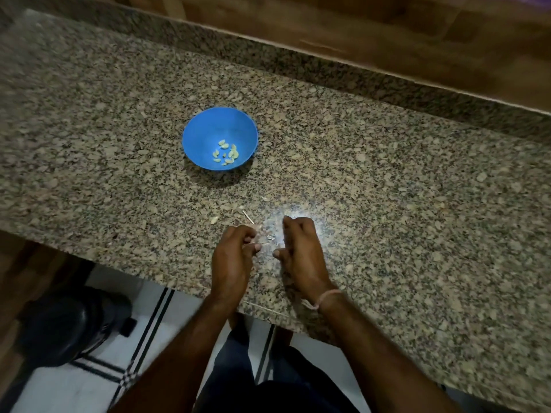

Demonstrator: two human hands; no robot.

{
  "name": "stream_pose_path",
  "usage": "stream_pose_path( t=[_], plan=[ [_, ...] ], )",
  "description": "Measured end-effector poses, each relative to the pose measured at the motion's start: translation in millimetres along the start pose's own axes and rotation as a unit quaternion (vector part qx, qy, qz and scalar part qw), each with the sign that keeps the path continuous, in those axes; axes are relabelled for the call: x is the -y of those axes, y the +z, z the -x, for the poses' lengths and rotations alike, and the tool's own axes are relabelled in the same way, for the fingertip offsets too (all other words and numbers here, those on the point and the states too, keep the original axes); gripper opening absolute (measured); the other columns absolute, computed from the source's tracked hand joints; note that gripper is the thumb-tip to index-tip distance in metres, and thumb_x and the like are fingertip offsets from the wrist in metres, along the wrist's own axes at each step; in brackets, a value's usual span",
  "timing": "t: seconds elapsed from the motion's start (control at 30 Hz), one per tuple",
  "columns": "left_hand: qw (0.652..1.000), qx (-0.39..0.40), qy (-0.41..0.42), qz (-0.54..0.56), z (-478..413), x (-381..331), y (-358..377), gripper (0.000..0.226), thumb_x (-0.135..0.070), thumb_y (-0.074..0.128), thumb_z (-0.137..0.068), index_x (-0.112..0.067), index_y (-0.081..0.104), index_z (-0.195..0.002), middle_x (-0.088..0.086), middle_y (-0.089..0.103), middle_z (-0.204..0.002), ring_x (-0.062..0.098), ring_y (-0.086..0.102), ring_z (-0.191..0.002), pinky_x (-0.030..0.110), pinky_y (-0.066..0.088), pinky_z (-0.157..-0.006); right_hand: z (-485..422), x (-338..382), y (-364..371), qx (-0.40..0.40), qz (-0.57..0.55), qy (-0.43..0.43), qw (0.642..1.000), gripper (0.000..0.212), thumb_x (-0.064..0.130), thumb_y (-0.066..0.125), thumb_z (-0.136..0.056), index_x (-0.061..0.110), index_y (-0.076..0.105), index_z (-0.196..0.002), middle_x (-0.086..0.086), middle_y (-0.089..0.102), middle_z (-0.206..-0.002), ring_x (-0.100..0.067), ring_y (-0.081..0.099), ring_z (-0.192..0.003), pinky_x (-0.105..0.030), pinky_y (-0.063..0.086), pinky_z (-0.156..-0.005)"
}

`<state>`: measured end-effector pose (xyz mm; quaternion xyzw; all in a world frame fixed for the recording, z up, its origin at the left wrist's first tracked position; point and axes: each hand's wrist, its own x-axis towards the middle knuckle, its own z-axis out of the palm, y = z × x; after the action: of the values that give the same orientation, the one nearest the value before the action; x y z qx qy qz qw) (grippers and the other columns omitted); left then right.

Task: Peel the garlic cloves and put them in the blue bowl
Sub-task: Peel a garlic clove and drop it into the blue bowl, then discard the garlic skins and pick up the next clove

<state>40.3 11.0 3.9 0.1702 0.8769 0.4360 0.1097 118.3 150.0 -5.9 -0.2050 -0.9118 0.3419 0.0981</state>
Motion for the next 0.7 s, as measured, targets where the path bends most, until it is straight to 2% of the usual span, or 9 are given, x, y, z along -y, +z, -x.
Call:
stream_pose_path(
  t=[0.1,0.2,0.27,0.33,0.4,0.47,0.57,0.63,0.7],
  plan=[
    [0.999,-0.034,-0.031,0.023,7.2,7.5,-2.5,0.015,0.002,0.068,-0.095,-0.01,0.071,-0.103,0.004,0.065,-0.103,-0.002,0.061,-0.091,0.003,0.046,-0.071,-4.4,-0.7,3.3,0.04,-0.004,-0.057,0.998,0.015,0.027,0.058,-0.107,0.026,0.057,-0.122,0.005,0.045,-0.118,-0.013,0.053,-0.104,-0.025,0.056,-0.087],
    [0.995,-0.06,-0.07,0.043,10.7,14.9,-2.4,0.015,-0.003,0.071,-0.094,-0.014,0.072,-0.105,0.0,0.068,-0.1,0.006,0.064,-0.087,0.007,0.048,-0.069,-7.6,8.1,11.6,0.048,-0.011,-0.089,0.995,0.007,0.027,0.062,-0.104,0.026,0.064,-0.111,0.005,0.049,-0.115,-0.017,0.054,-0.105,-0.042,0.062,-0.086],
    [0.99,-0.079,-0.092,0.065,13.8,18.2,-3.7,0.015,-0.006,0.071,-0.095,-0.016,0.072,-0.106,-0.003,0.07,-0.098,0.006,0.065,-0.085,0.009,0.049,-0.07,-8.5,13.3,19.9,0.067,-0.054,-0.06,0.995,0.015,0.012,0.065,-0.101,0.019,0.067,-0.114,0.01,0.052,-0.114,-0.009,0.051,-0.107,-0.037,0.059,-0.086],
    [0.984,-0.09,-0.122,0.089,16.5,19.6,-4.8,0.015,-0.008,0.071,-0.095,-0.018,0.073,-0.105,-0.007,0.073,-0.096,-0.001,0.066,-0.083,0.009,0.05,-0.071,-6.9,14.3,23.8,0.061,-0.047,-0.044,0.996,0.016,0.004,0.067,-0.096,0.016,0.068,-0.107,0.008,0.056,-0.11,-0.01,0.053,-0.104,-0.036,0.057,-0.083],
    [0.976,-0.096,-0.162,0.113,17.4,20.7,-5.0,0.015,-0.01,0.071,-0.096,-0.022,0.074,-0.104,-0.01,0.074,-0.097,-0.005,0.067,-0.083,0.013,0.054,-0.074,-6.3,16.7,24.5,0.042,-0.003,-0.07,0.997,0.011,0.005,0.068,-0.095,0.016,0.067,-0.098,0.005,0.059,-0.102,-0.015,0.054,-0.096,-0.036,0.051,-0.076],
    [0.961,-0.093,-0.209,0.154,16.1,20.9,-5.0,0.012,-0.017,0.07,-0.097,-0.025,0.074,-0.103,-0.009,0.075,-0.094,0.005,0.07,-0.084,0.026,0.059,-0.076,-9.9,18.1,21.2,0.041,0.035,-0.083,0.995,0.009,0.01,0.066,-0.097,0.017,0.066,-0.092,0.004,0.06,-0.096,-0.016,0.051,-0.09,-0.035,0.044,-0.071],
    [0.903,-0.071,-0.289,0.308,12.4,14.5,-9.1,0.014,-0.024,0.065,-0.102,-0.018,0.074,-0.111,0.001,0.078,-0.095,0.016,0.074,-0.09,0.032,0.06,-0.08,-18.3,23.3,20.6,0.05,0.032,-0.044,0.997,0.021,-0.003,0.066,-0.084,0.018,0.064,-0.083,0.005,0.061,-0.086,-0.017,0.055,-0.083,-0.033,0.044,-0.068],
    [0.841,-0.038,-0.324,0.431,6.6,4.7,-8.4,0.021,-0.025,0.058,-0.106,-0.013,0.071,-0.116,0.005,0.078,-0.108,0.016,0.075,-0.102,0.03,0.058,-0.089,-23.0,29.9,17.5,0.065,-0.096,0.062,0.991,0.022,-0.007,0.068,-0.086,0.015,0.07,-0.081,0.004,0.069,-0.082,-0.012,0.066,-0.078,-0.024,0.051,-0.067],
    [0.759,-0.025,-0.358,0.543,-1.6,-5.5,-6.0,0.024,-0.024,0.055,-0.106,-0.008,0.07,-0.115,0.009,0.077,-0.111,0.02,0.073,-0.105,0.033,0.057,-0.091,-24.1,38.7,12.6,0.096,-0.221,0.132,0.961,0.011,0.001,0.075,-0.091,0.011,0.077,-0.086,0.001,0.077,-0.083,-0.008,0.074,-0.078,-0.022,0.059,-0.071]
  ],
)
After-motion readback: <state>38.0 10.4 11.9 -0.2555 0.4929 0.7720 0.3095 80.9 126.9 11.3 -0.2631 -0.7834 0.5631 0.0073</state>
